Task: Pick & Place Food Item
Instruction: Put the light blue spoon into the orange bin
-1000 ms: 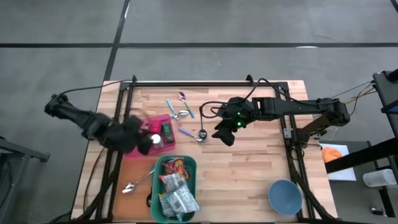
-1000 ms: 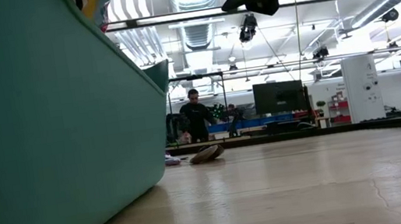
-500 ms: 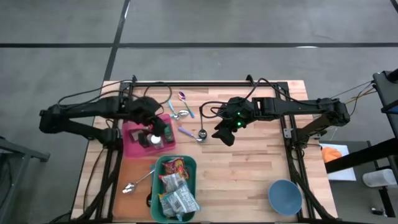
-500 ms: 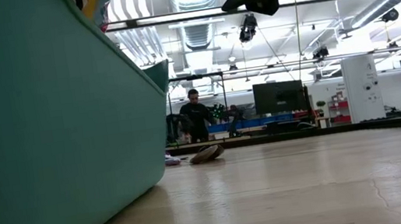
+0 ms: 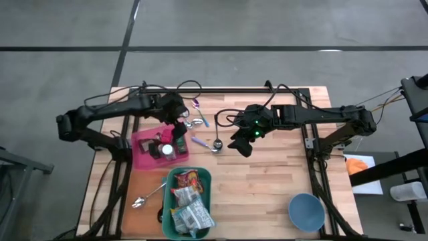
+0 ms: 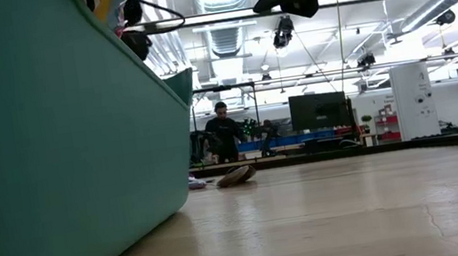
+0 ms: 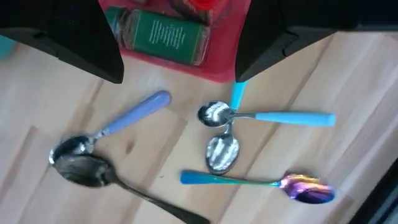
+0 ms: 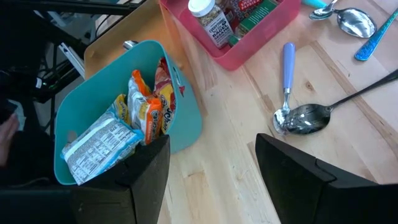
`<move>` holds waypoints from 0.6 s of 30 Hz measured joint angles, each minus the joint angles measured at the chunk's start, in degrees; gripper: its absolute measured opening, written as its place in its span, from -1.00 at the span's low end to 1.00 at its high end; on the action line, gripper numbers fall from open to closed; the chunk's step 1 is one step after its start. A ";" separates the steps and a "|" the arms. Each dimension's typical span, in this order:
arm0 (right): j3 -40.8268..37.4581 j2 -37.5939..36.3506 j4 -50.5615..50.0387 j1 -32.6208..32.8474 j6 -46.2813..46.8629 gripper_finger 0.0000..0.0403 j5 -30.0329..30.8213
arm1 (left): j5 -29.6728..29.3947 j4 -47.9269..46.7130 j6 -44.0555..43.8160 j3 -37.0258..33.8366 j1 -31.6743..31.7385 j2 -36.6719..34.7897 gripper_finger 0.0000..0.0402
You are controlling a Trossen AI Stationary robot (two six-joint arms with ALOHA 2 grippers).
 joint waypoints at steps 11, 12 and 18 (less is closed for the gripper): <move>0.01 0.00 0.02 0.00 0.00 0.16 0.00 | 0.28 8.74 7.25 0.02 0.89 6.89 0.55; 0.01 0.00 0.02 0.02 0.00 0.16 0.00 | 0.26 8.76 7.19 0.02 0.89 7.83 0.55; 0.01 0.00 0.00 0.02 0.00 0.16 0.00 | 0.26 9.51 6.89 0.02 1.42 14.08 0.55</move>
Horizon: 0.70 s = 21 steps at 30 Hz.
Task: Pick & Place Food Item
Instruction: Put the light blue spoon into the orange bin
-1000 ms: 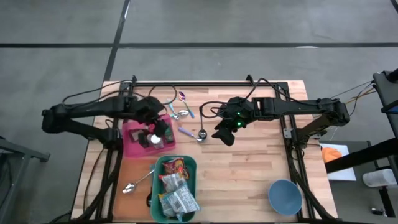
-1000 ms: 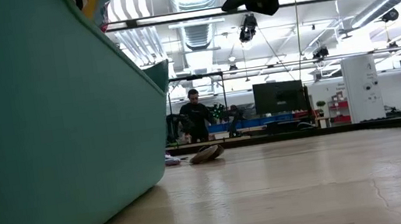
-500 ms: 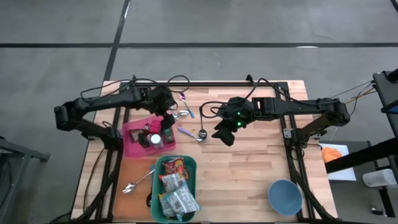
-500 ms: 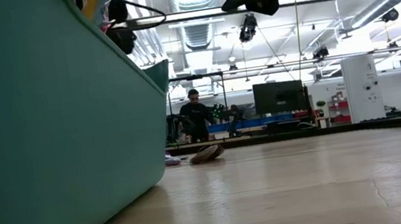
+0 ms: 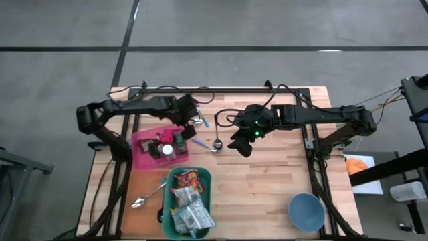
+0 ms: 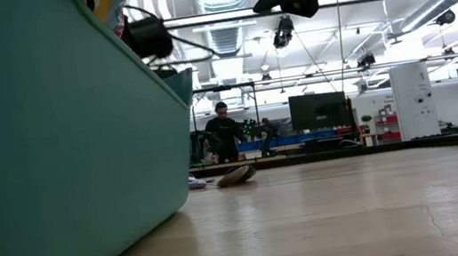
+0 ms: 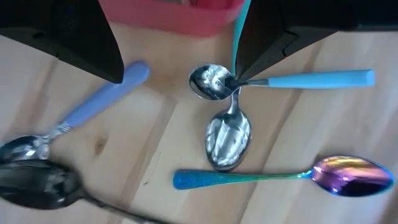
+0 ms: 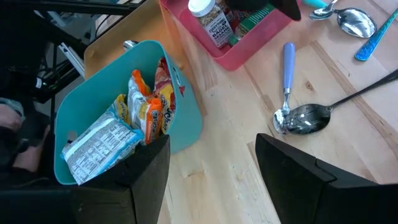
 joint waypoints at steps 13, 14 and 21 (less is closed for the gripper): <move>0.00 0.00 0.00 0.00 0.00 0.16 0.00 | 2.35 1.24 -0.29 0.07 4.70 3.90 0.54; 0.00 0.00 0.02 0.00 0.00 0.16 0.00 | 2.38 1.34 -0.27 0.09 4.95 3.78 0.54; 0.00 0.00 0.01 -0.01 0.00 0.16 0.00 | 3.01 1.10 -0.28 1.86 6.37 3.31 0.54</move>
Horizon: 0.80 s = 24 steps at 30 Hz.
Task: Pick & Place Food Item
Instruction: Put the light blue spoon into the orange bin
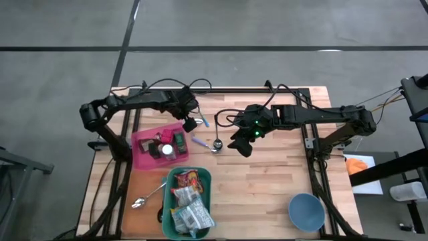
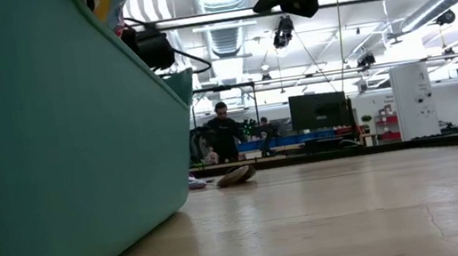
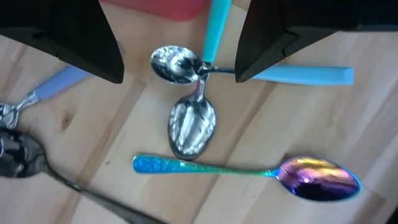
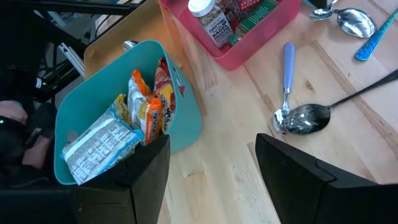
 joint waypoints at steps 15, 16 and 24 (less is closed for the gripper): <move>0.00 0.00 -0.01 -0.02 0.00 0.16 -0.01 | 0.63 -0.79 -0.90 3.04 1.54 -0.15 0.54; -0.01 0.00 0.02 -0.03 0.07 0.16 0.01 | 0.65 -0.77 -1.21 3.01 1.77 -0.15 0.54; 0.00 0.00 -0.03 -0.59 7.66 0.16 0.43 | 0.65 -0.72 -1.63 2.44 2.18 -0.15 0.54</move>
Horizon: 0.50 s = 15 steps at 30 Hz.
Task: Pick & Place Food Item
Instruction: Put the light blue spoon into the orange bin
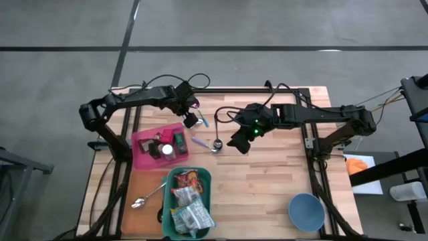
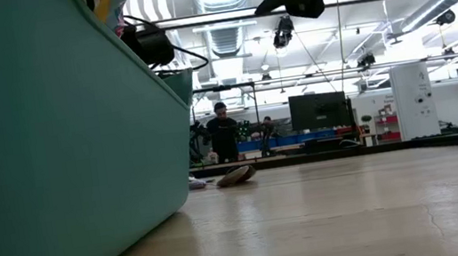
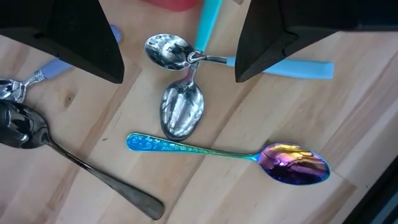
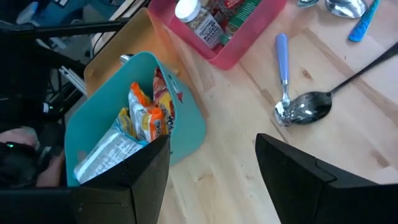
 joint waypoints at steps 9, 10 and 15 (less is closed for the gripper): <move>0.00 0.00 0.02 0.05 0.32 0.16 0.11 | 1.23 -2.97 -0.23 -0.67 -0.31 0.02 0.54; 0.00 0.00 0.01 0.05 0.32 0.16 0.11 | 1.13 -3.43 -0.23 -0.66 -0.46 0.02 0.54; 0.00 0.00 0.00 0.09 0.32 0.16 0.11 | 0.03 -3.77 0.07 -0.67 -0.34 0.02 0.54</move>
